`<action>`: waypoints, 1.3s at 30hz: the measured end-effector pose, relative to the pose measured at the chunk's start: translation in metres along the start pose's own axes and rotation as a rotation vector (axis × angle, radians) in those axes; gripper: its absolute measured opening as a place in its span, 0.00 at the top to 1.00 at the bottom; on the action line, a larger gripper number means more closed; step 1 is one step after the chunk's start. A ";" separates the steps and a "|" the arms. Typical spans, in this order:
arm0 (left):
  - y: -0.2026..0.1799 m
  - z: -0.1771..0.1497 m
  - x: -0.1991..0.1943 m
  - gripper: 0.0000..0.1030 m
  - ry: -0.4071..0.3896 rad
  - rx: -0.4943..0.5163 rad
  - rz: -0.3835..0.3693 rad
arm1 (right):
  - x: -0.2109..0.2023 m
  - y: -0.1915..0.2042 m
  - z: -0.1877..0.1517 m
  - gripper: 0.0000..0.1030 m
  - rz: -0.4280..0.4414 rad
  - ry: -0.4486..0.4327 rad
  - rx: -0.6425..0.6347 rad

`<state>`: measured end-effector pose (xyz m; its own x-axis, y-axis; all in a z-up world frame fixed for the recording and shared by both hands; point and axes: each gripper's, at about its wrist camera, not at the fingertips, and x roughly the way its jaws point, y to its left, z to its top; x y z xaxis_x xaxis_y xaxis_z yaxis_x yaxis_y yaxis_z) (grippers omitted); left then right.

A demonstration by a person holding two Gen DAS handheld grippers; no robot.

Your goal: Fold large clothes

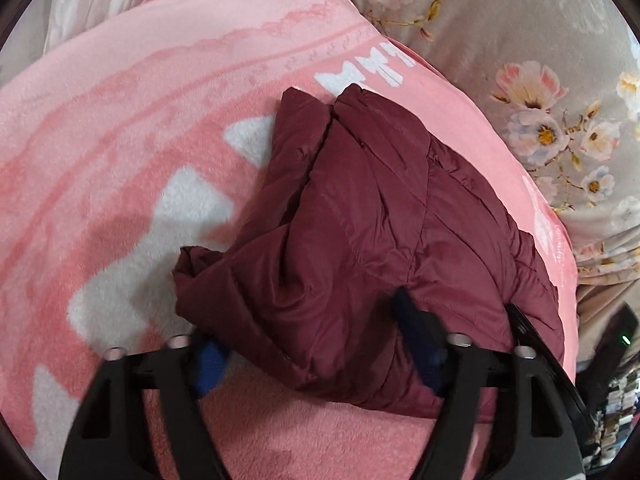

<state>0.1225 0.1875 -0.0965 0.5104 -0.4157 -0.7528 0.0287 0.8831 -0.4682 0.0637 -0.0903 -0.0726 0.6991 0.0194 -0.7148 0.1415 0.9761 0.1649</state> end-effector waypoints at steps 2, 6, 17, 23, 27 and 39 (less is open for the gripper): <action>-0.002 0.002 -0.005 0.69 -0.001 0.018 -0.010 | -0.019 0.001 -0.008 0.85 0.005 0.006 -0.028; -0.008 0.005 -0.024 0.88 -0.031 0.054 -0.046 | -0.038 0.001 -0.030 0.84 0.013 0.046 -0.049; -0.136 -0.008 -0.111 0.91 -0.192 0.395 -0.215 | -0.022 -0.008 -0.041 0.85 0.049 0.042 -0.022; -0.220 -0.044 -0.105 0.91 -0.165 0.576 -0.281 | -0.079 -0.041 -0.047 0.85 0.072 0.004 0.082; -0.265 -0.072 -0.072 0.91 -0.094 0.645 -0.311 | -0.123 -0.079 -0.057 0.85 0.008 -0.016 0.145; -0.312 -0.138 0.024 0.72 0.228 0.658 -0.297 | -0.185 -0.157 -0.074 0.72 -0.103 -0.089 0.275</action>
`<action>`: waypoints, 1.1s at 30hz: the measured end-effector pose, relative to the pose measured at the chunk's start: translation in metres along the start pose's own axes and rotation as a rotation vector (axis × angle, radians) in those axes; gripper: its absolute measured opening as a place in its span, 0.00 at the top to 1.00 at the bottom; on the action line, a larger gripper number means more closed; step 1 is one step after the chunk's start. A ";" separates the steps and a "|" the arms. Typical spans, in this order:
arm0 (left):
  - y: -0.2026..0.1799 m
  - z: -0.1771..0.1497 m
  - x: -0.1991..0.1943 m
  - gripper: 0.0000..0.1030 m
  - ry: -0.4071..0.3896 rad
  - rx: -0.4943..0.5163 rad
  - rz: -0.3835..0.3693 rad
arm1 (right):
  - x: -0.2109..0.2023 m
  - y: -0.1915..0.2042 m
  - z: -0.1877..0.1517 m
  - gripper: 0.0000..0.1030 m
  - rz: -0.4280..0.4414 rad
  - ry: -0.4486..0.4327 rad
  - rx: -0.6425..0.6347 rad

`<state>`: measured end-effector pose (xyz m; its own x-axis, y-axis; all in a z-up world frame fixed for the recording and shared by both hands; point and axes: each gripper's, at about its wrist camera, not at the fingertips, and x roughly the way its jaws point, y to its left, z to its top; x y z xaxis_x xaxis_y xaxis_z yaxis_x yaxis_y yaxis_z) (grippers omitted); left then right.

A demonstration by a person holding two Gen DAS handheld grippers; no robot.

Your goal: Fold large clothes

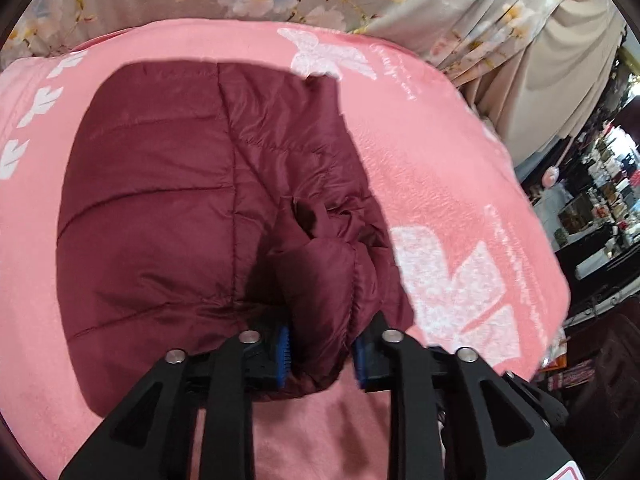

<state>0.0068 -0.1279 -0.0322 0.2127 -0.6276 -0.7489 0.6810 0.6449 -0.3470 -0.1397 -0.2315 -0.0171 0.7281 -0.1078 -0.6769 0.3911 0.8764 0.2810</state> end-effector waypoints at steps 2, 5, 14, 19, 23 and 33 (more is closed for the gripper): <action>0.006 0.007 -0.035 0.48 -0.077 -0.022 -0.044 | -0.006 -0.005 0.009 0.62 0.007 -0.036 0.007; 0.025 0.011 -0.083 0.31 -0.251 -0.055 -0.020 | -0.008 0.002 0.026 0.59 0.047 -0.080 0.007; 0.103 0.002 -0.077 0.32 -0.239 -0.163 0.301 | 0.022 0.042 0.037 0.44 0.084 -0.097 -0.002; 0.126 -0.012 -0.057 0.33 -0.165 -0.191 0.320 | 0.053 0.043 0.030 0.69 0.028 -0.044 -0.010; 0.121 -0.020 -0.043 0.33 -0.134 -0.202 0.319 | 0.054 0.023 0.027 0.91 0.086 -0.033 0.044; 0.087 -0.023 -0.017 0.35 -0.095 -0.116 0.329 | 0.037 -0.028 0.014 0.93 0.022 -0.059 0.099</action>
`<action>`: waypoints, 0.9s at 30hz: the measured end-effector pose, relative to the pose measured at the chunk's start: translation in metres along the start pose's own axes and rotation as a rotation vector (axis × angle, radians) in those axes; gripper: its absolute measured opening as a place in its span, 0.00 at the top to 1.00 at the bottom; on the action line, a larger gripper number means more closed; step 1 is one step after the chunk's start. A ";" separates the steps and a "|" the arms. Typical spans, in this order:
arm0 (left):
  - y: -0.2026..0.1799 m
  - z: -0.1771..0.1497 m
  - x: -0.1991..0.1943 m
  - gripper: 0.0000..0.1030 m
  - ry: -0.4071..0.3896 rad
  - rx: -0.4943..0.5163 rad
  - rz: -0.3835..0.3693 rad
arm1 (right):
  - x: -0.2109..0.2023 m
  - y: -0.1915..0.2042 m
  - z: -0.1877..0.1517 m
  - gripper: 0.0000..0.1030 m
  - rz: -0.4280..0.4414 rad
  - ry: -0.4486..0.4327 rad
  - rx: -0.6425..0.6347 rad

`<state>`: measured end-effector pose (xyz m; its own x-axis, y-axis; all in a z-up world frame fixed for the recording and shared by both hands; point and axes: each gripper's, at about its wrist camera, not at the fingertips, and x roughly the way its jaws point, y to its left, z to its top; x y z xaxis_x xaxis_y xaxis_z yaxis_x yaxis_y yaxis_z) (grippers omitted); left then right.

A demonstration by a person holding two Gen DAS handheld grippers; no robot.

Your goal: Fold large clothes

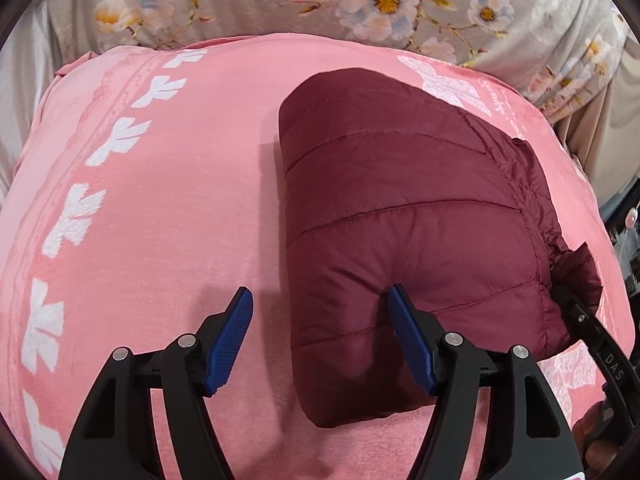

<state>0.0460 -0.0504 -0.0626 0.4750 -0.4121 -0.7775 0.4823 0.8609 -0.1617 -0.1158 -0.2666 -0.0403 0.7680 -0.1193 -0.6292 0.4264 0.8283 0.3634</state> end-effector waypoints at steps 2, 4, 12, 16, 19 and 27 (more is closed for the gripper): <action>-0.007 -0.002 0.004 0.35 0.006 0.015 0.006 | 0.005 -0.009 -0.007 0.93 -0.010 0.019 0.011; -0.012 -0.003 0.009 0.35 0.014 0.029 0.017 | 0.010 -0.014 -0.013 0.93 -0.020 0.032 0.009; -0.022 -0.012 0.025 0.34 0.028 0.053 0.055 | 0.030 -0.022 -0.026 0.92 -0.031 0.070 -0.010; -0.027 -0.017 0.032 0.34 0.013 0.078 0.077 | 0.035 -0.023 -0.030 0.92 -0.038 0.073 -0.024; -0.024 -0.018 0.037 0.31 0.011 0.074 0.073 | 0.036 -0.022 -0.030 0.92 -0.041 0.074 -0.033; 0.002 0.013 -0.005 0.35 -0.054 0.012 0.038 | -0.013 -0.039 0.013 0.77 0.017 0.009 0.032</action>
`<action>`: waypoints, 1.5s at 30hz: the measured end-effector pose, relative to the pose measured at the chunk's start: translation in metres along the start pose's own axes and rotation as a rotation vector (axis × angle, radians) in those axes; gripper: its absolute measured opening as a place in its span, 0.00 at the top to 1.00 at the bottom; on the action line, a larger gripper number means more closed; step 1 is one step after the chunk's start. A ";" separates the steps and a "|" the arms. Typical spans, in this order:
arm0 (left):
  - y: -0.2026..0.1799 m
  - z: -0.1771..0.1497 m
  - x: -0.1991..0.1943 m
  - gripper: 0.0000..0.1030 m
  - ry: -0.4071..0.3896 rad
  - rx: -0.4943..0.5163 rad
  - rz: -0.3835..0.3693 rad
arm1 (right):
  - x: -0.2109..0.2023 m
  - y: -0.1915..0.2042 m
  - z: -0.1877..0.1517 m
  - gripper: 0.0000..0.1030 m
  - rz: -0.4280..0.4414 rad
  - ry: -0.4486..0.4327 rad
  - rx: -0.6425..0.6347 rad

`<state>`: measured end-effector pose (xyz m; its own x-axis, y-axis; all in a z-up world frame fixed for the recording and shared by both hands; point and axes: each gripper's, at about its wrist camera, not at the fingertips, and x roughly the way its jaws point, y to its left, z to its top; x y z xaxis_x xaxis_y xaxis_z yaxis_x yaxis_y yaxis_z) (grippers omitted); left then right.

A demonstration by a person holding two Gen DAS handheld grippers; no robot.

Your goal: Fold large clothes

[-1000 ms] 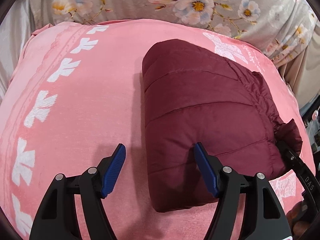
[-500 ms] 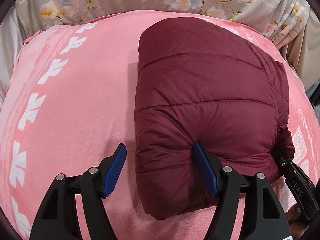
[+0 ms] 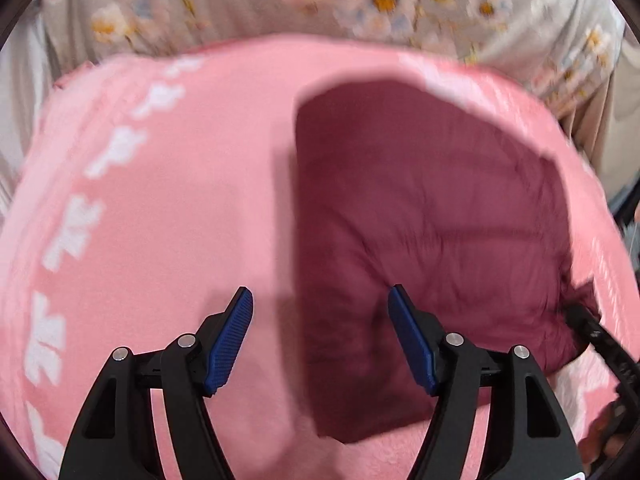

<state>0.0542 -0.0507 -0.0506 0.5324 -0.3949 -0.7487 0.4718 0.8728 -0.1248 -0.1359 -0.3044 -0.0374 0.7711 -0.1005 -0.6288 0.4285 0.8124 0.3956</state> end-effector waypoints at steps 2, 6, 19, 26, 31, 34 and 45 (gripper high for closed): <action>0.006 0.024 -0.014 0.35 -0.057 -0.014 -0.001 | -0.011 0.002 0.028 0.77 0.013 -0.048 -0.002; -0.003 0.074 -0.021 0.35 -0.119 0.001 0.013 | 0.007 0.007 0.083 0.67 0.063 -0.039 0.027; -0.057 0.139 0.068 0.35 -0.007 0.027 0.107 | 0.134 0.033 0.124 0.68 -0.144 0.127 0.002; -0.066 0.131 0.108 0.31 0.015 0.040 0.132 | 0.163 0.023 0.104 0.82 -0.194 0.111 -0.065; -0.069 0.128 0.120 0.28 0.011 0.041 0.141 | 0.173 0.020 0.098 0.82 -0.194 0.101 -0.076; -0.070 0.126 0.126 0.27 0.000 0.046 0.149 | 0.175 0.020 0.095 0.82 -0.193 0.090 -0.080; -0.074 0.117 0.136 0.23 -0.059 0.062 0.186 | 0.179 0.020 0.091 0.82 -0.193 0.053 -0.090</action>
<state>0.1741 -0.2030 -0.0672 0.6536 -0.2464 -0.7156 0.4028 0.9137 0.0532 0.0530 -0.3581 -0.0811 0.6516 -0.2307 -0.7226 0.5200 0.8294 0.2041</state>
